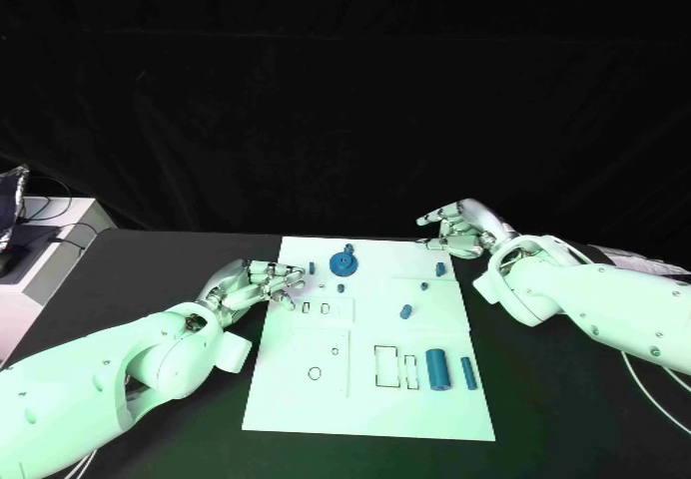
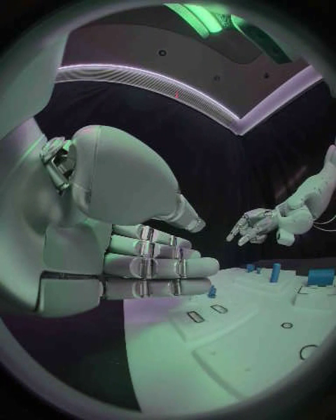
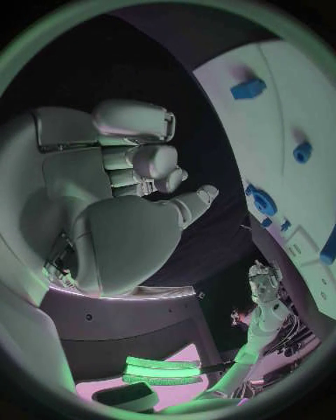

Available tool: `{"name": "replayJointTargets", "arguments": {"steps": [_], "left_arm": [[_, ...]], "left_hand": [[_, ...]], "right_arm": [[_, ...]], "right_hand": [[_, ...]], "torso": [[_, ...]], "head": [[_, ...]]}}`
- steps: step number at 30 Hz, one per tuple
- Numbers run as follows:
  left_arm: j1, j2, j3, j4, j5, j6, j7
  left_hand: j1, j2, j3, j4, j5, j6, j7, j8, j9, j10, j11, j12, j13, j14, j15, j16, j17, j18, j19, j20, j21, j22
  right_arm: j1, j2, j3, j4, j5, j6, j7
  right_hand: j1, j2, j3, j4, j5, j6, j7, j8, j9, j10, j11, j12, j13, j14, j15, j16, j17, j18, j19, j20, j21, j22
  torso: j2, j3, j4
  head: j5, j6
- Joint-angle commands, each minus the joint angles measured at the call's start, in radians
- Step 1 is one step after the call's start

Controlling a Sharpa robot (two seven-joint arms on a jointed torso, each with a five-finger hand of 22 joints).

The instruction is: Assemble the parts on the task board

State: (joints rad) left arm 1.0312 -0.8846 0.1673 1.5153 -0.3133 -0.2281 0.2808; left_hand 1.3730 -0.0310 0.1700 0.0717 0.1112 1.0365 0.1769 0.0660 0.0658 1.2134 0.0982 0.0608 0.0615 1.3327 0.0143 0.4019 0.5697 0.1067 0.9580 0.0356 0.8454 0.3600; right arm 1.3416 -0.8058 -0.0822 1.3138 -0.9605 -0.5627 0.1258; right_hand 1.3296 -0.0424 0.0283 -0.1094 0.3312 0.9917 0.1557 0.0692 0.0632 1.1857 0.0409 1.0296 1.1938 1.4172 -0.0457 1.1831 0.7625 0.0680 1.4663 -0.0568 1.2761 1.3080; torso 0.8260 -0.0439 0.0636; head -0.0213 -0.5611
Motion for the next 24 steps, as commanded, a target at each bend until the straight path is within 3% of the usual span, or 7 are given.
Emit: {"name": "replayJointTargets", "arguments": {"steps": [1,5,11,15,18,24], "left_arm": [[0.000,-0.003,0.002,0.007,-0.003,0.012,0.016],[0.000,-0.011,0.005,0.020,-0.004,0.010,0.017],[-0.001,-0.015,0.019,0.034,-0.009,0.013,0.018],[-0.003,-0.017,0.024,0.035,-0.010,0.013,0.019],[-0.005,-0.016,0.026,0.035,-0.010,0.013,0.019],[-0.007,-0.013,0.028,0.035,-0.010,0.016,0.020]], "left_hand": [[-0.002,-0.003,0.002,-0.002,-0.005,-0.008,0.001,-0.003,0.001,-0.008,0.000,-0.001,-0.001,-0.004,0.004,0.006,-0.001,0.015,-0.006,-0.001,0.004,-0.001],[0.000,-0.002,0.003,-0.004,-0.005,-0.008,0.001,-0.003,0.001,-0.008,0.000,-0.001,-0.001,-0.004,0.004,0.006,-0.001,0.015,-0.007,-0.001,0.005,-0.002],[0.000,-0.002,0.003,-0.004,-0.005,-0.008,0.001,-0.003,0.001,-0.008,0.000,-0.001,-0.001,-0.004,0.004,0.006,-0.001,0.015,-0.007,-0.001,0.005,-0.002],[0.000,-0.002,0.003,-0.004,-0.005,-0.008,0.001,-0.003,0.001,-0.008,0.000,-0.001,-0.001,-0.004,0.004,0.006,-0.001,0.015,-0.007,-0.001,0.005,-0.002],[0.000,-0.002,0.003,-0.004,-0.005,-0.008,0.001,-0.003,0.001,-0.008,0.000,-0.001,-0.001,-0.004,0.004,0.006,-0.001,0.015,-0.007,-0.001,0.005,-0.002],[-0.001,-0.002,0.004,-0.006,-0.005,-0.008,0.001,-0.003,0.001,-0.008,0.000,-0.001,-0.001,-0.005,0.004,0.007,-0.001,0.015,-0.007,-0.001,0.007,-0.002]], "right_arm": [[-0.002,-0.031,-0.001,0.000,0.016,0.058,0.095],[-0.006,-0.079,-0.002,-0.010,-0.003,0.083,0.112],[-0.022,-0.116,-0.003,-0.014,-0.030,0.109,0.117],[-0.041,-0.116,-0.003,-0.026,-0.060,0.106,0.105],[-0.053,-0.105,-0.003,-0.044,-0.068,0.099,0.089],[-0.067,-0.071,-0.004,-0.086,-0.066,0.096,0.065]], "right_hand": [[0.011,-0.004,0.001,-0.010,-0.004,0.008,0.003,-0.005,0.000,-0.004,-0.001,0.000,-0.002,-0.002,0.005,-0.005,0.002,0.004,0.067,0.005,0.007,0.185],[0.021,-0.015,-0.002,-0.018,-0.010,0.009,0.002,-0.005,0.000,-0.004,-0.001,-0.003,-0.004,-0.002,0.005,-0.005,0.006,0.003,0.067,0.005,0.009,0.186],[0.035,-0.022,-0.002,-0.026,-0.010,0.006,0.003,-0.005,0.000,-0.003,0.000,-0.004,-0.006,-0.001,0.005,-0.005,0.011,0.003,0.066,0.004,0.012,0.186],[0.036,-0.021,-0.002,-0.025,-0.010,0.005,0.004,-0.005,0.000,-0.002,0.000,-0.004,-0.006,-0.001,0.006,-0.005,0.015,0.002,0.066,0.004,0.013,0.186],[0.032,-0.020,-0.003,-0.020,-0.010,0.003,0.004,-0.005,0.000,-0.002,0.000,-0.003,-0.006,-0.001,0.006,-0.005,0.017,0.003,0.066,0.004,0.013,0.186],[0.030,-0.021,-0.005,-0.016,-0.010,-0.001,0.004,-0.005,0.000,-0.001,0.000,-0.002,-0.005,0.000,0.006,-0.005,0.020,0.003,0.066,0.005,0.011,0.186]], "torso": [[-0.001,0.0065,-0.0040],[-0.001,0.0099,-0.0044],[0.002,0.0088,-0.0020],[0.000,0.0085,-0.0048],[0.001,0.0095,-0.0026],[-0.002,0.0060,-0.0003]], "head": [[-0.006,-0.002],[-0.028,-0.003],[-0.045,-0.003],[-0.040,-0.010],[-0.043,-0.013],[-0.042,-0.018]]}}
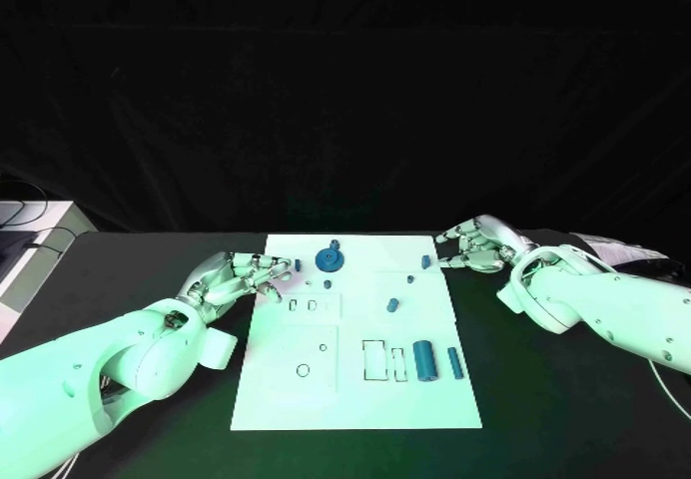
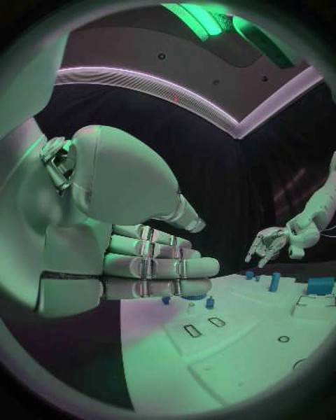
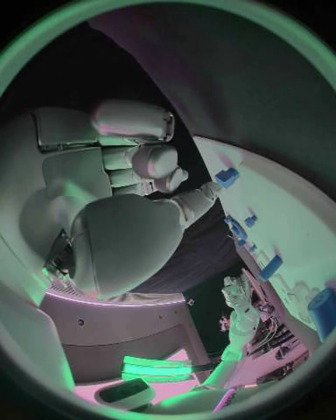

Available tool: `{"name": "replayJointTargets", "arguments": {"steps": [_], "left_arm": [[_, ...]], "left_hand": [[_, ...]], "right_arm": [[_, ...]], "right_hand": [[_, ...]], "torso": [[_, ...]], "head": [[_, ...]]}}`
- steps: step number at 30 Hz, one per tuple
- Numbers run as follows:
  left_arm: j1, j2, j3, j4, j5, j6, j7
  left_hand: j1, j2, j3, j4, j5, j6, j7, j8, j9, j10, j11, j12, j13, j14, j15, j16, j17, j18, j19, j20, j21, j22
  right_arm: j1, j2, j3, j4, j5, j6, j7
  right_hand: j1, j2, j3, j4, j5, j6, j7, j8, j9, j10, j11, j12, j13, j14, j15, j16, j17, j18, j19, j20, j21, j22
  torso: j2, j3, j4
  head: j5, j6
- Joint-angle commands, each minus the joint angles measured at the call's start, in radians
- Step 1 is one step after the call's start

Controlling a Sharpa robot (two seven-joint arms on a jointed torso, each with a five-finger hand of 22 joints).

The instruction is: Assemble the parts on the task board

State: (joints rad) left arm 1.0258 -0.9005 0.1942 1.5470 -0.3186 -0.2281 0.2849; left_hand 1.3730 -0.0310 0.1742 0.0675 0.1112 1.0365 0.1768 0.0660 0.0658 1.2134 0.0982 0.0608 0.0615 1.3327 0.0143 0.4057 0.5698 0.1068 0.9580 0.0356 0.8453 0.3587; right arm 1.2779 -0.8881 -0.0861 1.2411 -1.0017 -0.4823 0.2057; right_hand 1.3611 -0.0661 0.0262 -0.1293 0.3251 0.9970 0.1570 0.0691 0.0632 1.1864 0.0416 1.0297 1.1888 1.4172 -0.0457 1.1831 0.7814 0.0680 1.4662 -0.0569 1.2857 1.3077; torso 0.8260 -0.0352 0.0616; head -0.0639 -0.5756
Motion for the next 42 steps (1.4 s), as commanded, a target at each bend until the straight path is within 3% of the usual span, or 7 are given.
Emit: {"name": "replayJointTargets", "arguments": {"steps": [1,16,27,42], "left_arm": [[-0.001,0.004,0.002,0.003,-0.005,0.016,0.016],[-0.002,0.006,0.003,0.000,-0.005,0.017,0.016],[-0.002,0.007,0.004,-0.002,-0.005,0.017,0.015],[-0.002,0.008,0.005,-0.004,-0.005,0.016,0.015]], "left_hand": [[-0.001,-0.002,0.000,-0.002,-0.005,-0.008,0.001,-0.003,0.001,-0.008,0.000,-0.001,-0.001,-0.005,0.003,0.003,-0.001,0.015,-0.007,-0.001,0.007,-0.001],[-0.001,-0.002,0.000,-0.002,-0.005,-0.008,0.001,-0.003,0.001,-0.008,0.000,-0.001,-0.001,-0.005,0.003,0.003,-0.001,0.015,-0.007,-0.001,0.007,-0.001],[-0.001,-0.002,0.000,-0.002,-0.005,-0.008,0.001,-0.003,0.001,-0.008,0.000,-0.001,-0.001,-0.005,0.003,0.003,-0.001,0.015,-0.007,-0.001,0.007,-0.001],[-0.001,-0.002,0.000,-0.002,-0.005,-0.008,0.001,-0.003,0.001,-0.008,0.000,-0.001,-0.001,-0.005,0.003,0.003,-0.001,0.015,-0.007,-0.001,0.007,-0.001]], "right_arm": [[-0.005,0.018,0.000,-0.020,-0.024,0.016,-0.018],[-0.018,0.074,-0.002,-0.079,-0.024,0.021,-0.057],[-0.024,0.088,-0.004,-0.083,-0.036,0.049,-0.064],[-0.025,0.103,-0.004,-0.084,-0.052,0.057,-0.066]], "right_hand": [[-0.002,0.002,-0.003,0.004,-0.004,-0.006,0.003,-0.005,0.000,-0.002,0.000,-0.002,0.000,0.000,0.006,-0.005,0.001,0.003,0.066,0.005,0.001,0.186],[-0.002,0.008,-0.003,0.013,-0.005,-0.004,0.003,-0.004,0.001,0.001,0.000,0.006,0.004,0.001,0.006,-0.007,0.008,0.003,0.067,0.005,0.005,0.187],[-0.002,0.010,-0.001,0.013,-0.004,0.008,0.000,-0.004,0.001,0.004,-0.002,0.010,0.006,0.002,0.005,-0.007,0.012,0.003,0.067,0.004,0.006,0.187],[-0.007,0.017,0.005,0.013,-0.003,0.024,-0.005,-0.004,0.000,0.013,-0.005,0.017,0.012,0.003,0.001,-0.008,0.017,0.002,0.068,0.001,0.009,0.188]], "torso": [[-0.002,-0.0033,0.0026],[-0.001,-0.0036,-0.0036],[-0.002,-0.0024,-0.0013],[-0.001,-0.0026,-0.0031]], "head": [[0.001,-0.006],[0.007,-0.011],[0.005,-0.017],[0.007,-0.012]]}}
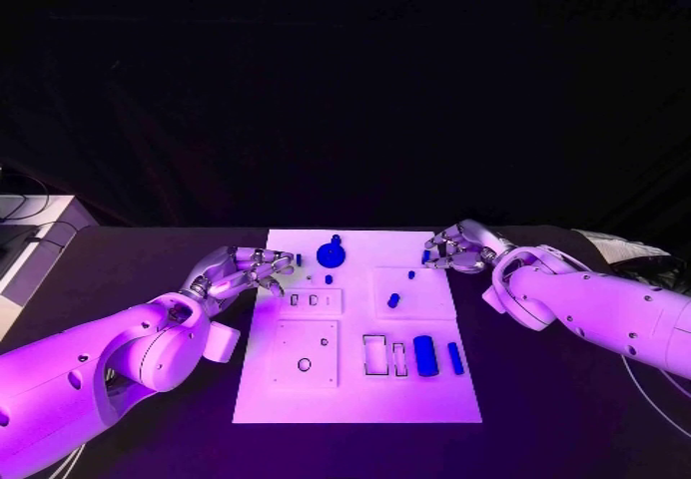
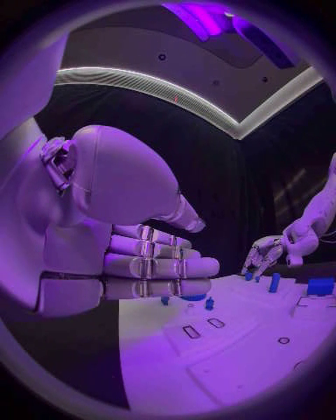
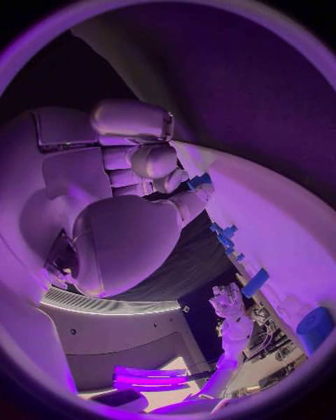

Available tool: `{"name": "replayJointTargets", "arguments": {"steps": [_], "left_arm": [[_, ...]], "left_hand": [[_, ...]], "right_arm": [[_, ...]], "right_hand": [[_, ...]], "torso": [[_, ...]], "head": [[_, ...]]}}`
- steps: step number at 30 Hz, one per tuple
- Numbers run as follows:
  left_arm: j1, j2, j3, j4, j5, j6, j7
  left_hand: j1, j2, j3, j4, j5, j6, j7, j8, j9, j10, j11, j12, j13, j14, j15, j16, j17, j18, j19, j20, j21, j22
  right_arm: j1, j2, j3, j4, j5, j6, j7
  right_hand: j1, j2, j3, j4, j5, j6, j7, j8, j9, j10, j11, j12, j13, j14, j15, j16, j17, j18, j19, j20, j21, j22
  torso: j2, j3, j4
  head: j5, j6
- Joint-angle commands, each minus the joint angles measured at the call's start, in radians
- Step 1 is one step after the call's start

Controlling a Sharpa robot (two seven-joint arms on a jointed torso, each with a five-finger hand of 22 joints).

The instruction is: Assemble the parts on the task board

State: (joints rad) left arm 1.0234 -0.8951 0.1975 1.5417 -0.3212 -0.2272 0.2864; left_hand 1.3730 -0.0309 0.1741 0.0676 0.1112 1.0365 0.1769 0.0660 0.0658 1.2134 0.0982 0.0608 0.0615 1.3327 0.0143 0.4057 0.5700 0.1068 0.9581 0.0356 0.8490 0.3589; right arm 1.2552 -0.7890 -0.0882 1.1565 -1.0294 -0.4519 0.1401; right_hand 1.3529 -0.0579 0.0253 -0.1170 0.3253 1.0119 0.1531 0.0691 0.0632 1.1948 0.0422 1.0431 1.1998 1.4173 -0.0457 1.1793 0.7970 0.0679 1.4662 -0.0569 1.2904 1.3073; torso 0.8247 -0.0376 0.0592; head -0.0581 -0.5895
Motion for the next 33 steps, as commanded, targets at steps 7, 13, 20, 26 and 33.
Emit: {"name": "replayJointTargets", "arguments": {"steps": [7,13,20,26,33], "left_arm": [[0.000,0.002,0.002,-0.001,-0.003,0.016,0.012],[0.000,0.001,0.002,-0.002,-0.003,0.015,0.011],[0.000,0.000,0.002,-0.003,-0.003,0.015,0.009],[0.000,-0.001,0.002,-0.003,-0.003,0.015,0.009],[0.000,-0.001,0.002,-0.004,-0.003,0.014,0.009]], "left_hand": [[-0.001,-0.001,0.003,-0.005,-0.005,-0.009,0.001,-0.003,0.001,-0.009,0.000,-0.001,-0.001,-0.005,0.003,0.005,-0.001,0.016,-0.008,-0.001,0.006,-0.003],[-0.001,-0.001,0.003,-0.005,-0.005,-0.009,0.001,-0.003,0.001,-0.009,0.000,-0.001,-0.001,-0.005,0.003,0.005,-0.001,0.016,-0.008,-0.001,0.006,-0.003],[-0.001,-0.001,0.003,-0.005,-0.005,-0.009,0.001,-0.003,0.001,-0.009,0.000,-0.001,-0.001,-0.005,0.003,0.005,-0.001,0.016,-0.008,-0.001,0.006,-0.003],[-0.001,-0.001,0.003,-0.005,-0.005,-0.009,0.001,-0.003,0.001,-0.009,0.000,-0.001,-0.001,-0.005,0.003,0.005,-0.001,0.016,-0.008,-0.001,0.006,-0.003],[-0.001,-0.001,0.003,-0.005,-0.005,-0.009,0.001,-0.003,0.001,-0.009,0.000,-0.001,-0.001,-0.005,0.003,0.005,-0.001,0.016,-0.008,-0.001,0.006,-0.003]], "right_arm": [[-0.003,0.011,-0.002,-0.004,-0.030,0.023,-0.002],[-0.003,0.015,-0.002,-0.005,-0.027,0.024,-0.003],[-0.003,0.017,-0.002,-0.005,-0.024,0.024,0.000],[-0.003,0.017,-0.002,-0.003,-0.023,0.020,0.004],[-0.003,0.018,-0.002,0.005,-0.017,0.007,0.012]], "right_hand": [[-0.004,0.017,0.013,0.000,0.001,0.015,-0.003,-0.005,0.000,0.009,-0.007,0.006,0.004,0.004,-0.002,-0.005,0.003,0.000,0.068,-0.001,0.006,0.189],[-0.013,0.031,0.031,-0.004,0.027,0.034,-0.009,-0.005,0.000,0.012,-0.012,0.008,0.010,0.005,-0.006,-0.007,0.005,-0.001,0.068,-0.004,0.007,0.189],[-0.038,0.070,0.132,-0.018,0.042,0.084,-0.026,-0.003,0.000,0.016,-0.025,0.010,0.023,0.006,-0.017,-0.012,0.008,-0.004,0.067,-0.016,0.007,0.188],[-0.044,0.086,0.187,-0.033,0.045,0.097,-0.030,0.000,0.001,0.019,-0.028,0.007,0.028,0.007,-0.019,-0.016,0.010,-0.005,0.067,-0.019,0.007,0.189],[-0.049,0.089,0.235,-0.050,0.035,0.096,-0.027,0.000,0.001,0.020,-0.027,0.004,0.031,0.007,-0.019,-0.016,0.017,-0.007,0.067,-0.020,0.009,0.189]], "torso": [[0.001,-0.0003,0.0003],[-0.001,-0.0004,0.0005],[0.000,0.0006,-0.0010],[0.001,0.0006,-0.0006],[0.000,0.0005,0.0006]], "head": [[0.000,-0.001],[0.000,-0.002],[0.001,-0.002],[0.001,-0.003],[0.001,-0.003]]}}
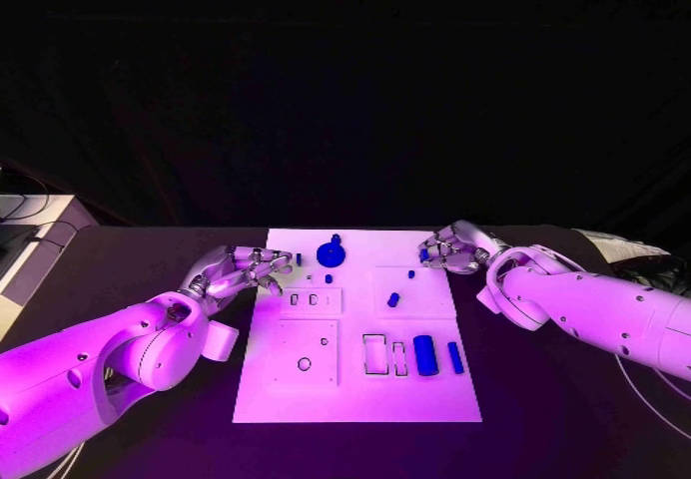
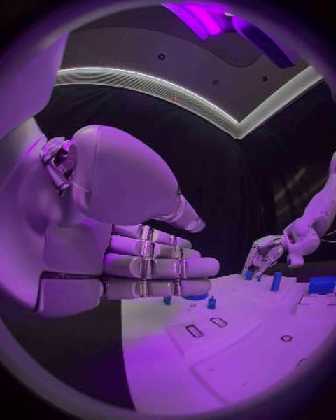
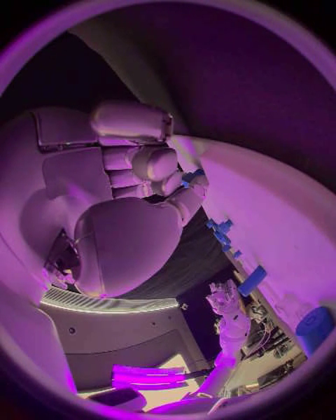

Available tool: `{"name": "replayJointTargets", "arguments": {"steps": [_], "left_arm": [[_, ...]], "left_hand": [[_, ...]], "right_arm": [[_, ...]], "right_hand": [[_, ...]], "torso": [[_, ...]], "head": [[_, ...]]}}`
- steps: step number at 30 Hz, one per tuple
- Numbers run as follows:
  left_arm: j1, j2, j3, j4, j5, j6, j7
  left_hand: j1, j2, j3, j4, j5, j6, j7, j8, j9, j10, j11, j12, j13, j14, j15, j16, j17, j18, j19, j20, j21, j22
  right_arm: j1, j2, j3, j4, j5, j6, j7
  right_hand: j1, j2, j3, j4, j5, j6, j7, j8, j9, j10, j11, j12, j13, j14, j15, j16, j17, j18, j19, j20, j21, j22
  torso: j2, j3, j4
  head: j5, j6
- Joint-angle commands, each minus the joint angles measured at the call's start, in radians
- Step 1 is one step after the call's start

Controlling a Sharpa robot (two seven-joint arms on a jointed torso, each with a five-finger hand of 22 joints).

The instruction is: Assemble the parts on the task board

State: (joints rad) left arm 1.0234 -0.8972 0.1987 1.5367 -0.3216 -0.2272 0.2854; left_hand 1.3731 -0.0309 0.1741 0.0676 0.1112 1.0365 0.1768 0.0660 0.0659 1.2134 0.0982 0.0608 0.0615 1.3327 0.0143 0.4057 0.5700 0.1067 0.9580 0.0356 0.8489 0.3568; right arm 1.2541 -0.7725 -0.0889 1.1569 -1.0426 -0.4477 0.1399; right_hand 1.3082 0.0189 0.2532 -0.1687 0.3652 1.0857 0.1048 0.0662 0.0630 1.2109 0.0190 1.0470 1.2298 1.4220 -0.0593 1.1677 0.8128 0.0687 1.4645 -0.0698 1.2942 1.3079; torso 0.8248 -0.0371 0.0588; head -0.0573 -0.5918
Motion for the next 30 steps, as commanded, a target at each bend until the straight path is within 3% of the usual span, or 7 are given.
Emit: {"name": "replayJointTargets", "arguments": {"steps": [1,8,15,22,30], "left_arm": [[0.000,0.001,0.001,0.001,-0.002,0.014,0.010],[0.000,0.000,0.001,0.001,-0.002,0.013,0.010],[0.000,-0.001,0.001,0.002,-0.003,0.012,0.009],[0.000,-0.003,0.001,0.003,-0.003,0.011,0.009],[0.000,-0.003,0.001,0.004,-0.003,0.012,0.008]], "left_hand": [[-0.001,-0.002,0.003,-0.005,-0.005,-0.009,0.001,-0.003,0.001,-0.009,0.000,-0.001,-0.001,-0.005,0.003,0.005,-0.001,0.016,-0.008,-0.001,0.006,-0.001],[-0.001,-0.002,0.003,-0.005,-0.005,-0.009,0.001,-0.003,0.001,-0.009,0.000,-0.001,-0.001,-0.005,0.003,0.005,-0.001,0.016,-0.008,-0.001,0.006,-0.001],[-0.001,-0.002,0.003,-0.005,-0.005,-0.009,0.001,-0.003,0.001,-0.009,0.000,-0.001,-0.001,-0.005,0.003,0.005,-0.001,0.016,-0.008,-0.001,0.006,-0.001],[-0.001,-0.002,0.003,-0.005,-0.005,-0.009,0.001,-0.003,0.001,-0.009,0.000,-0.001,-0.001,-0.005,0.003,0.005,-0.001,0.016,-0.008,-0.001,0.006,-0.001],[-0.001,-0.002,0.003,-0.005,-0.005,-0.009,0.001,-0.003,0.001,-0.009,0.000,-0.001,-0.001,-0.005,0.003,0.005,-0.001,0.016,-0.008,-0.001,0.006,-0.001]], "right_arm": [[-0.002,0.002,-0.001,0.007,-0.003,0.000,0.013],[0.002,-0.002,0.000,0.022,0.019,0.005,0.008],[0.035,-0.013,0.001,0.053,0.033,0.012,-0.032],[0.068,-0.017,0.003,0.132,0.012,0.004,-0.100],[0.071,0.032,-0.001,0.224,-0.051,-0.019,-0.204]], "right_hand": [[-0.004,0.012,0.007,0.001,-0.005,0.022,0.021,0.003,0.001,0.004,-0.004,0.000,0.001,0.002,-0.006,-0.005,0.001,-0.007,0.068,-0.007,0.006,0.189],[-0.008,0.008,0.014,-0.003,-0.011,0.022,0.020,0.003,0.001,0.006,-0.004,0.000,0.003,0.002,-0.006,-0.006,0.004,-0.007,0.068,-0.007,0.007,0.189],[-0.007,0.003,0.008,-0.005,-0.021,0.025,0.020,0.003,0.001,0.007,-0.004,-0.001,0.004,0.003,-0.006,-0.006,0.006,-0.007,0.068,-0.007,0.007,0.189],[0.002,0.006,0.008,-0.013,-0.029,0.026,0.020,0.003,0.001,0.009,-0.004,-0.001,0.005,0.002,-0.006,-0.009,0.005,-0.007,0.069,-0.007,0.006,0.188],[-0.003,0.003,0.001,-0.012,-0.038,0.029,0.019,0.003,0.001,0.012,-0.005,0.000,0.007,0.003,-0.006,-0.010,0.005,-0.007,0.069,-0.008,0.004,0.188]], "torso": [[0.000,0.0001,0.0010],[-0.001,0.0000,-0.0008],[-0.002,-0.0024,0.0004],[-0.002,-0.0027,0.0000],[-0.002,-0.0013,-0.0005]], "head": [[0.000,0.000],[0.004,0.000],[0.003,-0.001],[0.007,-0.002],[0.019,-0.006]]}}
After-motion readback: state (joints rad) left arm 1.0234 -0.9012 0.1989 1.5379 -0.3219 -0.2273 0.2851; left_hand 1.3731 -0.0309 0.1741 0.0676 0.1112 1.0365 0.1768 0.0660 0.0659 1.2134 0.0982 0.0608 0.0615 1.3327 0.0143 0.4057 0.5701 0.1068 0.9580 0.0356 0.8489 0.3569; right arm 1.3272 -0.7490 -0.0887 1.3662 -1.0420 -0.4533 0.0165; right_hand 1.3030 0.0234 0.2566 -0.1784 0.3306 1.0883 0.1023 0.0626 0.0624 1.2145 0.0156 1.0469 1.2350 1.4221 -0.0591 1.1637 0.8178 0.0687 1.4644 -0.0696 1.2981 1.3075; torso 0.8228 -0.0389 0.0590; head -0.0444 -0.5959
